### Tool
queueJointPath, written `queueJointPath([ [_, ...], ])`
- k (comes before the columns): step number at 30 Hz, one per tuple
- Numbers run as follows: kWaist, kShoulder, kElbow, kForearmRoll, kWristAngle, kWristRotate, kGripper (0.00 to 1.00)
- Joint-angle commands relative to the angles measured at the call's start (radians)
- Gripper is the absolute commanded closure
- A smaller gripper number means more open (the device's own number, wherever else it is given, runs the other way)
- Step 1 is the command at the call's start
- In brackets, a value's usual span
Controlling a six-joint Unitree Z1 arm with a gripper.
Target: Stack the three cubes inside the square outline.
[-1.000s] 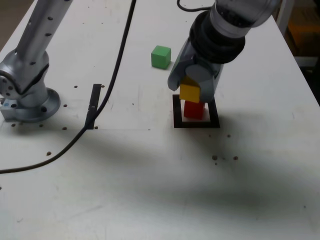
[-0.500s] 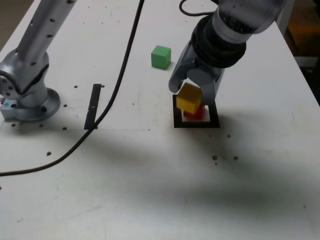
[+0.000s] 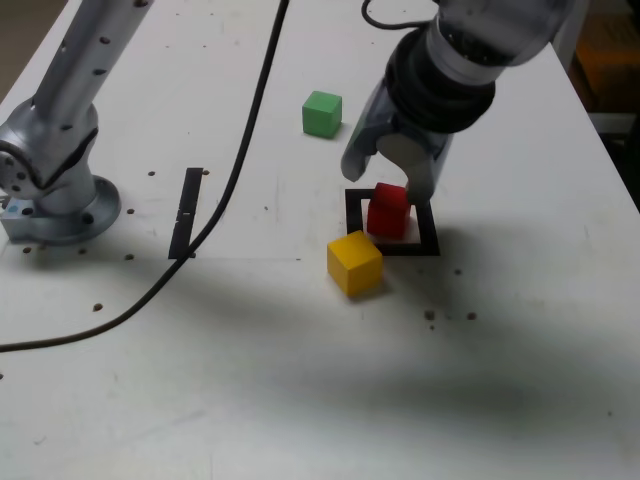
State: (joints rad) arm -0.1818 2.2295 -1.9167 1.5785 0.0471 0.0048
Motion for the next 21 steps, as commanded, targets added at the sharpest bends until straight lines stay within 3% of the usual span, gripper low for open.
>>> queueJointPath([
  [1, -0.017, -0.055, 0.019, 0.017, -0.016, 0.004, 0.0],
  [8, -0.117, -0.266, 0.213, 0.019, -0.04, 0.026, 0.01],
  [13, -0.139, -0.343, 0.347, 0.009, -0.05, 0.03, 0.01],
  [21, -0.26, -0.365, 0.446, -0.067, 0.032, 0.045, 0.0],
])
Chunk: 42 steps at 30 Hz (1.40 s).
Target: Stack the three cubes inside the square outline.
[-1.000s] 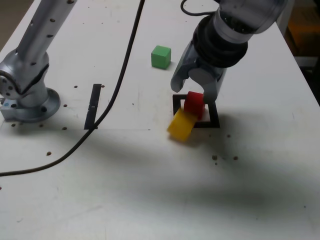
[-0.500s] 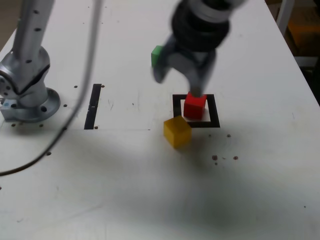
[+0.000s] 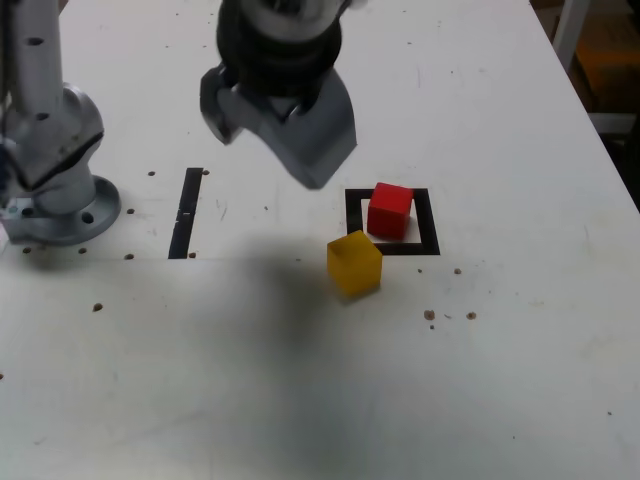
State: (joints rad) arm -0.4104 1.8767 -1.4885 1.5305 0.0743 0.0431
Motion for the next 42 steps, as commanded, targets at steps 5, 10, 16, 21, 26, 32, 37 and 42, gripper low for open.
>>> queueJointPath([
  [5, -0.108, -0.016, 0.068, -0.105, -0.035, 0.045, 0.0],
  [10, -0.114, 0.013, 0.048, -0.141, -0.068, 0.106, 0.01],
  [16, -0.11, 0.126, -0.065, -0.138, -0.024, 0.154, 0.02],
  [21, -0.101, 0.182, -0.08, -0.143, 0.02, 0.163, 0.03],
  [26, -0.094, 0.206, -0.074, -0.158, 0.029, 0.164, 0.05],
  [32, -0.085, 0.223, -0.051, -0.224, 0.03, 0.172, 0.08],
  [37, -0.077, 0.235, -0.027, -0.285, 0.036, 0.182, 0.09],
  [42, -0.074, 0.245, -0.016, -0.306, 0.052, 0.19, 0.1],
])
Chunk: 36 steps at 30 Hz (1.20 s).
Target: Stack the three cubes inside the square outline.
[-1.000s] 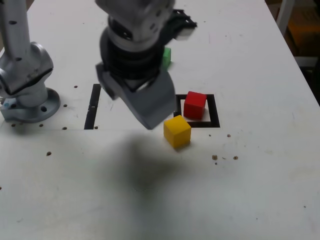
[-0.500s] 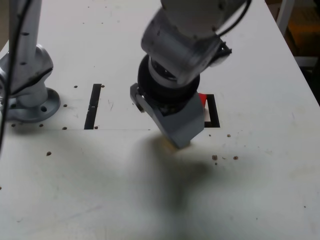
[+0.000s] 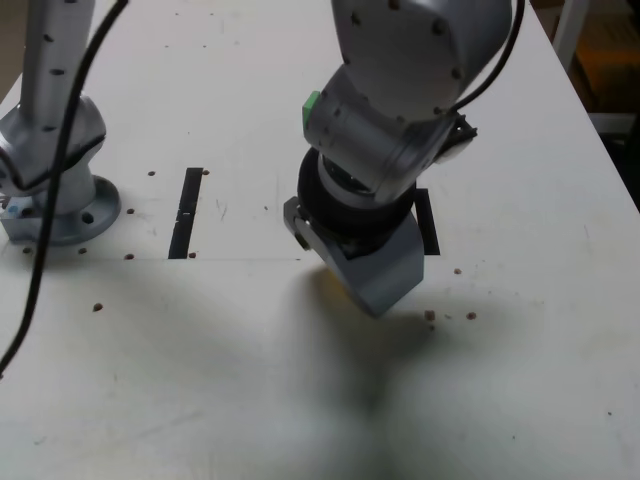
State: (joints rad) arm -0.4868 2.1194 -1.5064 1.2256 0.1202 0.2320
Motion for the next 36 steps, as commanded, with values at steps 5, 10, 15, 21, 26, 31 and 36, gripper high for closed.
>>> queueJointPath([
  [5, 0.003, 0.002, 0.011, -0.012, 0.024, 0.001, 0.12],
  [10, 0.01, 0.003, 0.011, -0.013, 0.017, 0.007, 0.27],
  [15, 0.012, 0.009, 0.006, -0.01, 0.012, 0.01, 0.39],
  [21, 0.016, 0.014, 0.001, -0.015, -0.004, 0.01, 0.48],
  [26, 0.018, 0.017, -0.001, -0.017, -0.015, 0.01, 0.51],
  [31, 0.019, 0.016, -0.001, -0.014, -0.026, 0.01, 0.54],
  [36, 0.022, 0.008, -0.003, 0.002, -0.041, 0.009, 0.61],
])
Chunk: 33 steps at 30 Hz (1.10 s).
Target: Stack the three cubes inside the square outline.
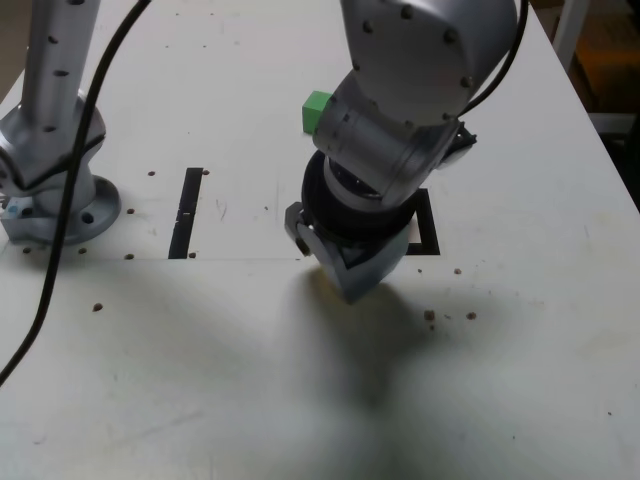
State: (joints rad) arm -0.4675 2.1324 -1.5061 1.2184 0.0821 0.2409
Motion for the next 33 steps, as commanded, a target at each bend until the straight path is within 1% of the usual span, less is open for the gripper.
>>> queueJointPath([
  [1, 0.003, -0.011, -0.004, 0.02, -0.006, -0.002, 0.62],
  [5, 0.005, -0.047, -0.01, 0.077, -0.015, -0.011, 0.62],
  [9, 0.006, -0.073, -0.04, 0.125, -0.013, -0.017, 0.62],
  [12, 0.011, -0.099, -0.119, 0.207, 0.007, -0.022, 0.62],
  [13, 0.019, -0.109, -0.158, 0.248, 0.019, -0.024, 0.61],
  [15, 0.04, -0.116, -0.212, 0.301, 0.032, -0.024, 0.61],
  [16, 0.056, -0.116, -0.233, 0.321, 0.033, -0.026, 0.61],
  [17, 0.082, -0.11, -0.253, 0.338, 0.026, -0.032, 0.61],
  [20, 0.171, -0.082, -0.292, 0.348, -0.028, -0.082, 0.61],
  [23, 0.223, -0.069, -0.313, 0.348, -0.06, -0.115, 0.61],
  [27, 0.257, -0.061, -0.322, 0.342, -0.061, -0.124, 0.61],
  [29, 0.272, -0.048, -0.328, 0.334, -0.047, -0.13, 0.61],
  [33, 0.276, -0.017, -0.353, 0.335, -0.032, -0.139, 0.61],
])
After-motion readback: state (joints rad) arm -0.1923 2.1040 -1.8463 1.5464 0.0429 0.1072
